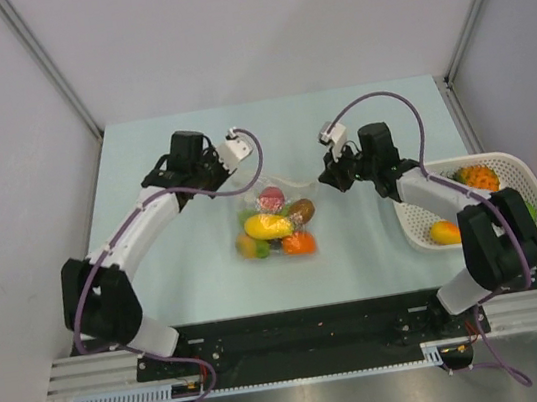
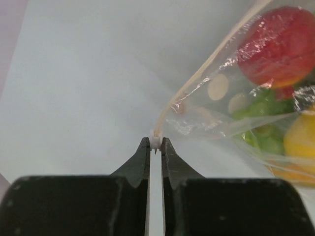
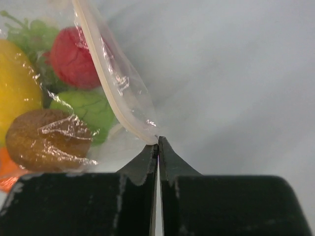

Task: Place the food in the zip-top bag and seal the zipper
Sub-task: Place the zipper food storage bag at the center of the board, then reset both arms

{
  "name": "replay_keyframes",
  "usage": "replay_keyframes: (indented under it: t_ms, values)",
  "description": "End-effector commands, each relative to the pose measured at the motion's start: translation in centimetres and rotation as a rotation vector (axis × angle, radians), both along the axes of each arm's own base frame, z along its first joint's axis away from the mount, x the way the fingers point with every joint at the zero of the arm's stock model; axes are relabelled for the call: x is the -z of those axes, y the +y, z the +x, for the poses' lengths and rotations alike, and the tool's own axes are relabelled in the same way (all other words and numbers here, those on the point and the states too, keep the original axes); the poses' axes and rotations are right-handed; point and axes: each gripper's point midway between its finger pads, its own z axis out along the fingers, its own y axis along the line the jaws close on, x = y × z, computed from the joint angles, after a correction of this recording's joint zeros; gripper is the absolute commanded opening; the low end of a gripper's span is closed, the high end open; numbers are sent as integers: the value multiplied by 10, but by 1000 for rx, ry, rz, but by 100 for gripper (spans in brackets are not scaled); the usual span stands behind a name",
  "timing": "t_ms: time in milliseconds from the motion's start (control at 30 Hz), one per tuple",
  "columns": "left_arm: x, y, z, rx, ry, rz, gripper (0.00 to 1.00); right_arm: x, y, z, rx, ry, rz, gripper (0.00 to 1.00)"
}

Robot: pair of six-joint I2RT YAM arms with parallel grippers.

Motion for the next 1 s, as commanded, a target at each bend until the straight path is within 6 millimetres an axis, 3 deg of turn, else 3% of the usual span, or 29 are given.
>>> replay_keyframes:
  t_ms: [0, 67, 100, 133, 167, 233, 300, 333, 367, 433, 533, 567, 667, 767, 800, 900, 967]
  values:
    - [-17, -8, 59, -137, -37, -121, 7, -34, 10, 58, 38, -124, 24, 8]
    - [-22, -7, 69, -170, -22, -160, 10, -45, 11, 75, 47, -114, 32, 15]
    - [-19, -6, 71, -183, -7, -164, 11, -40, 13, 81, 46, -89, 32, 19]
    - [-24, -4, 74, -202, -5, -184, 14, -39, 11, 83, 46, -71, 27, 33]
    - [-26, -3, 73, -210, -2, -195, 26, -52, 12, 91, 50, -91, 35, 43]
    - [-39, -1, 65, -213, -2, -226, 38, -64, 9, 96, 69, -98, 56, 70]
    - [-51, 1, 60, -229, -12, -254, 70, -75, 3, 93, 84, -89, 65, 81]
    - [-69, 3, 52, -242, -31, -289, 85, -92, 0, 89, 94, -104, 83, 96]
    - [-77, 4, 49, -249, -37, -308, 99, -99, -7, 88, 113, -109, 95, 100]
    - [-105, 10, 36, -279, -56, -367, 100, -128, -17, 77, 134, -127, 134, 100]
    - [-135, 17, 24, -312, -58, -429, 100, -148, -44, 67, 188, -115, 157, 100]
    - [-137, 20, 14, -328, -25, -432, 100, -163, -60, 61, 225, -130, 171, 100]
    - [-155, 29, 2, -359, 26, -484, 100, -171, -88, 45, 306, -96, 153, 100]
    - [-163, 46, -3, -424, 44, -541, 100, -169, -124, 31, 412, -41, 137, 100]
    - [-166, 57, -4, -457, 36, -557, 100, -166, -145, 29, 466, -24, 132, 100]
    - [-158, 76, -7, -528, 47, -586, 100, -152, -168, 12, 530, 33, 122, 100]
    - [-139, 84, -10, -563, 87, -587, 100, -138, -188, 4, 591, 72, 119, 100]
